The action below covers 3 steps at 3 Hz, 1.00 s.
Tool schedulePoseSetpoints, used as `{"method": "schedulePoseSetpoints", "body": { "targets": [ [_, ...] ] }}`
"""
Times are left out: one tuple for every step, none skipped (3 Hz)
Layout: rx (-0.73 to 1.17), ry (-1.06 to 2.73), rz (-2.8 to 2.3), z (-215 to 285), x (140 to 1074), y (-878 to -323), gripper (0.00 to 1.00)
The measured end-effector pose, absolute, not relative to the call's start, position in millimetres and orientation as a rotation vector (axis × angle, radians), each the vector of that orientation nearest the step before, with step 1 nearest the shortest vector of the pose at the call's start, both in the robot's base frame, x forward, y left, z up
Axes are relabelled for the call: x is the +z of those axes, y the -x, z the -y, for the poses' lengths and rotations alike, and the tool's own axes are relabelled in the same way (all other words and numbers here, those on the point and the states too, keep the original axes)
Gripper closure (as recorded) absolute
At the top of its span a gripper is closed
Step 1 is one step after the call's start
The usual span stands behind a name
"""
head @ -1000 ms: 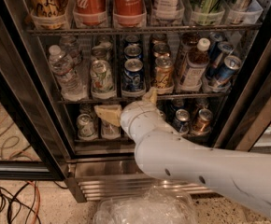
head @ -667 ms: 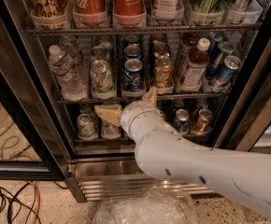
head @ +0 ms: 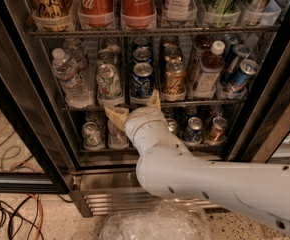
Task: Pick pepsi can from middle shelf of fridge
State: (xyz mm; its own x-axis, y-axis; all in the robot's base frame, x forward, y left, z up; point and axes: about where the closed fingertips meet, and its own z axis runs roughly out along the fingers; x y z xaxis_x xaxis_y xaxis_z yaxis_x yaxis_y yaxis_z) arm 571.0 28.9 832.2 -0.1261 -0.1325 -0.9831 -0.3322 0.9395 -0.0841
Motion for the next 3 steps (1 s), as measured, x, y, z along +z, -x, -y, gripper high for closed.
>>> {"method": "schedulePoseSetpoints", "body": {
  "targets": [
    [0.146,0.330,-1.650,-27.5,842.6,-573.8,0.34],
    [0.103,0.316,-1.608,-23.3,851.7,-577.4,0.29],
    [0.054,0.301,-1.558,-21.3,859.3,-585.5,0.27]
  ]
}}
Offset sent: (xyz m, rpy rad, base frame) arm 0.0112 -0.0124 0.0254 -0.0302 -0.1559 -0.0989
